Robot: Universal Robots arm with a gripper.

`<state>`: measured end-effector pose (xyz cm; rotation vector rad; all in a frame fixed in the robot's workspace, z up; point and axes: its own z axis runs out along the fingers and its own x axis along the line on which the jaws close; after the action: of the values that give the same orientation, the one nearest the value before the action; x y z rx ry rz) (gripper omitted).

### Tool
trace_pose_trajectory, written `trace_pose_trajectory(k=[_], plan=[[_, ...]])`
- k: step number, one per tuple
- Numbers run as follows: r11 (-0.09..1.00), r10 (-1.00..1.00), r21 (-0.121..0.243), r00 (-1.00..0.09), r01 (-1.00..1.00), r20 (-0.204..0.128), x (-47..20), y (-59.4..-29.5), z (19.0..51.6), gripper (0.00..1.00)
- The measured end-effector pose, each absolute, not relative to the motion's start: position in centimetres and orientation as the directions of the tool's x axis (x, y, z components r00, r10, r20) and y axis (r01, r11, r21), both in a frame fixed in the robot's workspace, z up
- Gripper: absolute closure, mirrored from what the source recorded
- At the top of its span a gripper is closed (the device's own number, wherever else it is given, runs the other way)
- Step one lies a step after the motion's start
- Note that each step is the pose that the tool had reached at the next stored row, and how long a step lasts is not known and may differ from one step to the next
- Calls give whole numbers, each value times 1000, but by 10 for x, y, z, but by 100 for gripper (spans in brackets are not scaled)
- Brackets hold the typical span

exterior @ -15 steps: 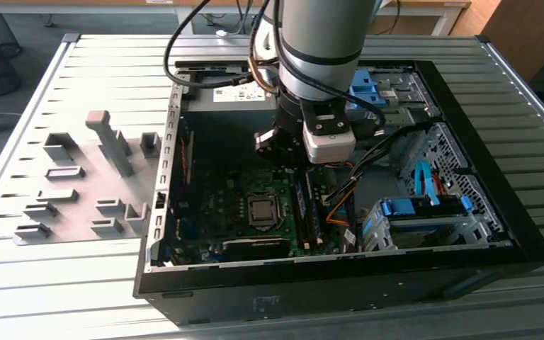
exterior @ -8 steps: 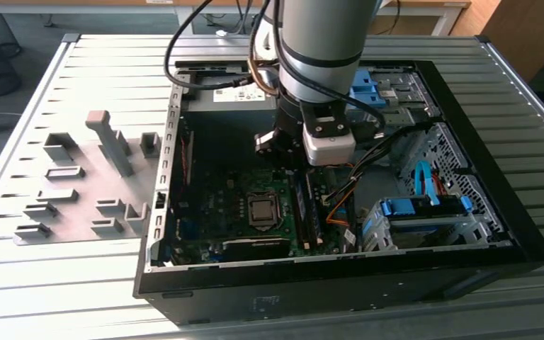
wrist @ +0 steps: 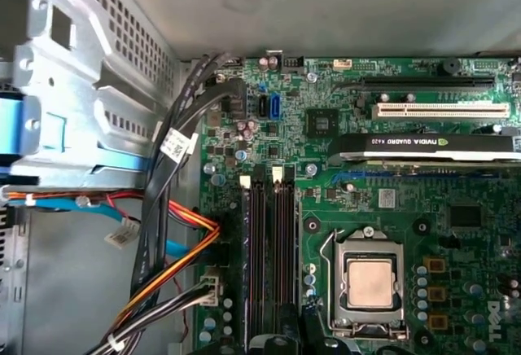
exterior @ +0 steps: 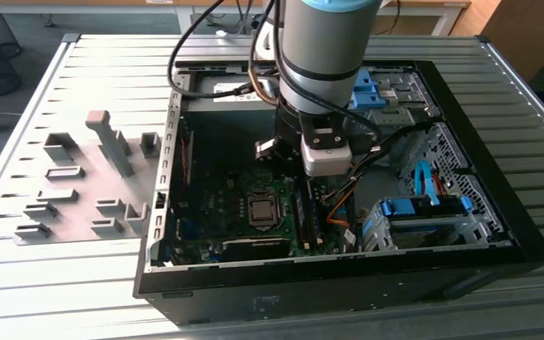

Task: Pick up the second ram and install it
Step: 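Insert the second ram into the second slot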

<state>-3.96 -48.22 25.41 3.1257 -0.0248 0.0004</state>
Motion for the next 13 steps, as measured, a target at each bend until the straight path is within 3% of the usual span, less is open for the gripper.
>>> trace_pose_trajectory(k=[13], plan=[[-1000, -23, 16, 1000, -23, 0, -39, -483, 253, 86]])
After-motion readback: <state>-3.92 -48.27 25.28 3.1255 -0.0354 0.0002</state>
